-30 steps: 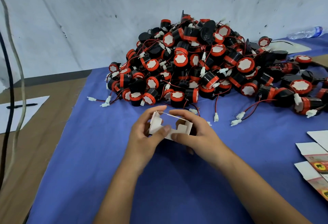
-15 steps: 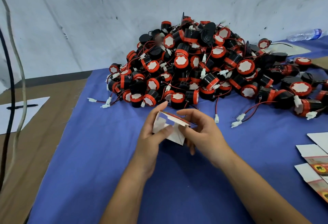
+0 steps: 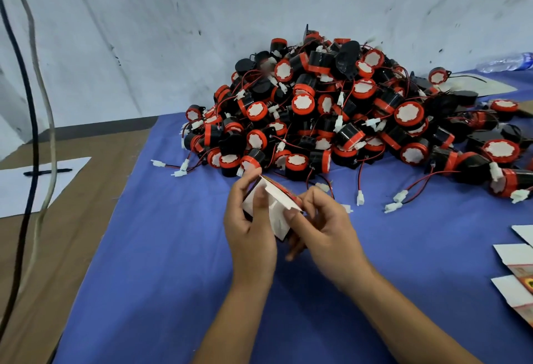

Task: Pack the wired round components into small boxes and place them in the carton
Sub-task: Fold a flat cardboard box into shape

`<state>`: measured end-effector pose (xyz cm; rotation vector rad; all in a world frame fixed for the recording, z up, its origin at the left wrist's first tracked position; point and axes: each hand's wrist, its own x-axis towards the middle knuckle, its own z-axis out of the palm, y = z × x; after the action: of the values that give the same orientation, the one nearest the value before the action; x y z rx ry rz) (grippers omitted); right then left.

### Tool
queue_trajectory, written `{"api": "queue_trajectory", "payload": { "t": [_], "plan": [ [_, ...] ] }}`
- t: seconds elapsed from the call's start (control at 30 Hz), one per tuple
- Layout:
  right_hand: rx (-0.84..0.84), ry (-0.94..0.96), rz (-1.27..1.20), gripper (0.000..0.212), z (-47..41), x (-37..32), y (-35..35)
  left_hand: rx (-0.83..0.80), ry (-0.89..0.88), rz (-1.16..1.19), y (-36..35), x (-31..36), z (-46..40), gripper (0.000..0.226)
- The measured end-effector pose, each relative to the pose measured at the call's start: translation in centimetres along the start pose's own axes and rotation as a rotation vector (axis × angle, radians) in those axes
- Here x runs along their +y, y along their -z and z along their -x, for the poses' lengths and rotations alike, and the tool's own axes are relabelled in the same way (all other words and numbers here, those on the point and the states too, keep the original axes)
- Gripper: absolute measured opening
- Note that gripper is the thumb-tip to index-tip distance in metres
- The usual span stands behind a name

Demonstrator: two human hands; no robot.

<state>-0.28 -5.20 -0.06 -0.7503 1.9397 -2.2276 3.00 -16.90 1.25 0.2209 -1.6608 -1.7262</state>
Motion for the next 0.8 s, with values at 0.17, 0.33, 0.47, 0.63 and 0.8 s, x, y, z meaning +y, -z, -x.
{"api": "queue_trajectory", "payload": {
  "t": [0.17, 0.33, 0.47, 0.63, 0.8],
  "plan": [
    [-0.034, 0.12, 0.224, 0.028, 1.0, 0.4, -2.5, 0.098, -0.031, -0.03, 0.4, -0.3, 0.1, 0.057],
    [-0.184, 0.054, 0.193, 0.029, 1.3, -0.6, -2.8, 0.084, -0.2, -0.176, 2.3, -0.4, -1.7, 0.059],
    [-0.005, -0.118, 0.084, 0.063, 0.4, -0.6, -1.7, -0.129, -0.453, -0.388, 1.5, -0.4, -0.8, 0.036],
    [-0.072, -0.171, -0.031, 0.039, -0.1, -0.4, -0.3, -0.276, -0.315, -0.3, 1.1, 0.4, -0.7, 0.051],
    [0.017, -0.162, 0.014, 0.02, -0.8, -0.2, 0.3, -0.564, -0.137, -0.152, 2.5, 0.9, -0.8, 0.083]
  ]
}}
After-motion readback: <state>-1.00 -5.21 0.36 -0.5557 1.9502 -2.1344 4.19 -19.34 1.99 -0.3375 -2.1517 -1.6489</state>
